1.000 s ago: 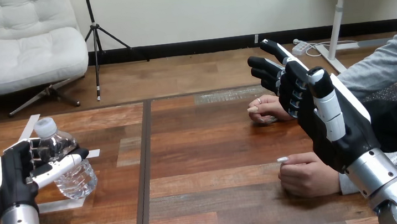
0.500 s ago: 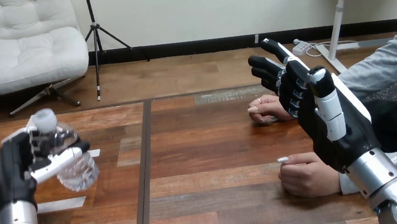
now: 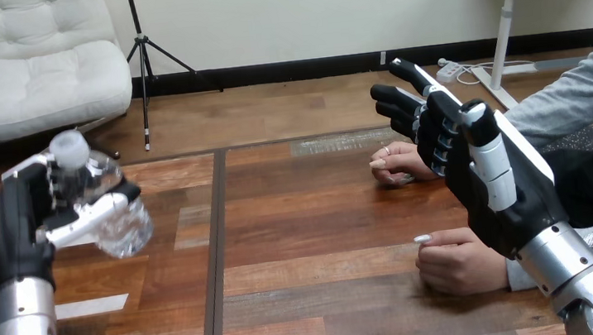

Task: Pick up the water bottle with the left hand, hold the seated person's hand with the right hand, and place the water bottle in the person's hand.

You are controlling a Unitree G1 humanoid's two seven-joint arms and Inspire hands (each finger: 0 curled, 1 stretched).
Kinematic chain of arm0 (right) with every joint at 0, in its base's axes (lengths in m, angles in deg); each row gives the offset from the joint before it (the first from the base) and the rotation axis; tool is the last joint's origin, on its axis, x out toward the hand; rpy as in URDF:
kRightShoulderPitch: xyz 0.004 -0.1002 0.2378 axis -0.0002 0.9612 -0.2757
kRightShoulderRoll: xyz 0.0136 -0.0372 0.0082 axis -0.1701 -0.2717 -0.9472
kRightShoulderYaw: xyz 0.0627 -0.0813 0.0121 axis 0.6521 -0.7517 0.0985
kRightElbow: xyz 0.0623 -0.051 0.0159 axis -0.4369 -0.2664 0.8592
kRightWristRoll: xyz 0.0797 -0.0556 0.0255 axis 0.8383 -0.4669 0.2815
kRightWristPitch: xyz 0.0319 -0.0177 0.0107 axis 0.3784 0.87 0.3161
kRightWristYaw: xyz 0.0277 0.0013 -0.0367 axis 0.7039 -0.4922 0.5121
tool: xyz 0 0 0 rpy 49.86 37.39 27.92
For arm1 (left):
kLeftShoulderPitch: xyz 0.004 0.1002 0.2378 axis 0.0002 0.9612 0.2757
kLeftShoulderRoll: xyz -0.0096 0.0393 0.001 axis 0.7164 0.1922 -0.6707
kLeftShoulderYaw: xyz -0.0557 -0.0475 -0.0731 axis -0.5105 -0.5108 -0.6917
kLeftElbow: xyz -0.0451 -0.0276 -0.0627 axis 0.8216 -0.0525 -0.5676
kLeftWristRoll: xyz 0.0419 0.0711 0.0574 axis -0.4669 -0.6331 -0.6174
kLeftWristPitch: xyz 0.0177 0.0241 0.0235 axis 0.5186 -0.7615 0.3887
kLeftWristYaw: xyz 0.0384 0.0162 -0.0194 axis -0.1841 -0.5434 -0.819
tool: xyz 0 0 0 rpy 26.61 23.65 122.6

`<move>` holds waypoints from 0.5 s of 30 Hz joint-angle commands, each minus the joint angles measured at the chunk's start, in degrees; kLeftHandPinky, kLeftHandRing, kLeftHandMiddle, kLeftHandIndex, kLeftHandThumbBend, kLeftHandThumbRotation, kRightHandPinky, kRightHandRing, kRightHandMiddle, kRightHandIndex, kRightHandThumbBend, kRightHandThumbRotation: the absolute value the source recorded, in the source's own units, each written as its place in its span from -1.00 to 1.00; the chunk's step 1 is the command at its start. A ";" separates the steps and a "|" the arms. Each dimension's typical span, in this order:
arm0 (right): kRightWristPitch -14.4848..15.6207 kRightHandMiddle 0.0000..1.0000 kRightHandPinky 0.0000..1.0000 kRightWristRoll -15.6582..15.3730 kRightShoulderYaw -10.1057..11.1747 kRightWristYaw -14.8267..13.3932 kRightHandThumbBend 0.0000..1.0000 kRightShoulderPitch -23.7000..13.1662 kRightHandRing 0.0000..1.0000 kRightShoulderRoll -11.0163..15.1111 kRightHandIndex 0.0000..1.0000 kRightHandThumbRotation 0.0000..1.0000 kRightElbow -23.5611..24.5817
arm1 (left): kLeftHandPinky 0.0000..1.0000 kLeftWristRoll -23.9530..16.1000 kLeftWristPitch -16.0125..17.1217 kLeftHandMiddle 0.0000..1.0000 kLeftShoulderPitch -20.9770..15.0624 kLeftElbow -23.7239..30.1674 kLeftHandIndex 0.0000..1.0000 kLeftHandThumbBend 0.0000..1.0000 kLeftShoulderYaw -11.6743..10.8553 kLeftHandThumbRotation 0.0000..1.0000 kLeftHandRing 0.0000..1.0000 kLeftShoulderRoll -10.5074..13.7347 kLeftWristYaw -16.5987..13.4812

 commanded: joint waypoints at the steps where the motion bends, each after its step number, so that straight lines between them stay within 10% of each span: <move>1: -1.90 0.82 0.97 -1.15 0.81 -0.89 1.00 -2.71 0.86 0.33 0.93 1.00 -0.50 | -0.34 1.47 2.52 -0.21 -1.17 9.95 -0.15 0.36 -0.48 -1.00 -0.27 -1.12 0.50; 15: -4.59 0.71 0.70 -9.25 0.97 -4.47 1.00 -3.01 0.71 1.83 0.82 0.90 -2.12 | -0.41 2.75 3.33 -0.26 1.58 17.44 -0.19 0.33 -0.06 -1.00 -0.33 -2.82 2.85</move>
